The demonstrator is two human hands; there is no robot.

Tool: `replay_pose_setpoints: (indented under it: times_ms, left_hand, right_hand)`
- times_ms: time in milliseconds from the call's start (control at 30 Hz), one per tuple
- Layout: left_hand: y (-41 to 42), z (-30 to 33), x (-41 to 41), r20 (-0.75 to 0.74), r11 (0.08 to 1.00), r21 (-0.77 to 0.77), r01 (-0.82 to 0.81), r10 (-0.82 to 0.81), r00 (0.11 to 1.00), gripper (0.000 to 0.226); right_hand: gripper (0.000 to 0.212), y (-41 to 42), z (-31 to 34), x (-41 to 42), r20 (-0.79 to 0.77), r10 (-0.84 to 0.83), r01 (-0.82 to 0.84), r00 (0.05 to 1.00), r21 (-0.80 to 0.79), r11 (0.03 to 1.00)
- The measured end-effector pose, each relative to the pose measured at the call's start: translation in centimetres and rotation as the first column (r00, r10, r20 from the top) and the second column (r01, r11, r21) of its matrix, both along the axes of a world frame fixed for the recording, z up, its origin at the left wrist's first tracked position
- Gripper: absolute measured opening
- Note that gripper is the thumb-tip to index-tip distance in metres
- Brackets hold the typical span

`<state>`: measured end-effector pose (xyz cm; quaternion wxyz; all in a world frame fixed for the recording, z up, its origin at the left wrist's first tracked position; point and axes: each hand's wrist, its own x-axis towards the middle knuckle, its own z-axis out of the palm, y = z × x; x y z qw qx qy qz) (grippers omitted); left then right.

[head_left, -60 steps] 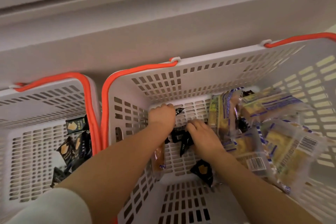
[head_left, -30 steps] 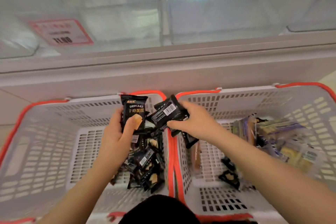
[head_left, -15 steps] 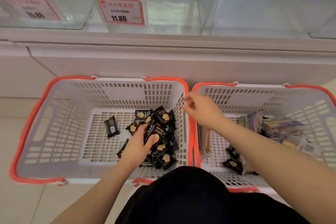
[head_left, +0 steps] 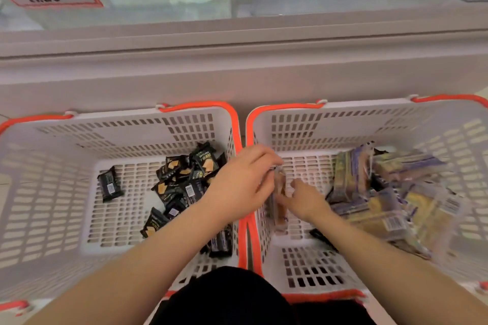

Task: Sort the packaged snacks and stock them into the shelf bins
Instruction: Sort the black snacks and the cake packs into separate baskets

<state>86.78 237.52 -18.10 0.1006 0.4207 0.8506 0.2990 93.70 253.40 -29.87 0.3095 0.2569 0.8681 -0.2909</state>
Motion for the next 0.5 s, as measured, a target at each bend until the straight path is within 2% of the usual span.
replay_pose_setpoints:
  times_ms: [100, 267, 333, 400, 500]
  left_hand:
    - [2.5, -0.8, -1.1, -0.006, 0.993, -0.088, 0.080, -0.081, 0.997, 0.021]
    - [6.2, -4.0, -3.1, 0.041, 0.926, -0.365, 0.092, -0.083, 0.996, 0.026]
    - [7.9, -5.8, -3.5, 0.053, 0.831, -0.541, 0.128, -0.119, 0.992, 0.028]
    - [9.8, -7.9, -3.7, 0.064, 0.691, -0.698, 0.188, -0.202, 0.977, 0.026]
    - [12.1, -11.3, -3.7, 0.097, 0.481, -0.842, 0.246, -0.314, 0.944, 0.021]
  right_hand:
    - [0.067, -1.7, -2.3, -0.3, -0.036, -0.085, 0.082, 0.996, -0.070, 0.994]
    - [0.035, 0.1, -4.2, -1.1, -0.102, -0.265, 0.252, 0.959, -0.127, 0.959]
    - [0.039, 2.9, -4.4, -0.7, -0.133, -0.334, 0.323, 0.933, -0.095, 0.942]
    - [0.047, 6.7, -4.5, -0.2, -0.177, -0.396, 0.389, 0.901, -0.075, 0.918]
    - [0.053, 11.8, -4.2, 0.2, -0.240, -0.414, 0.409, 0.878, -0.073, 0.909]
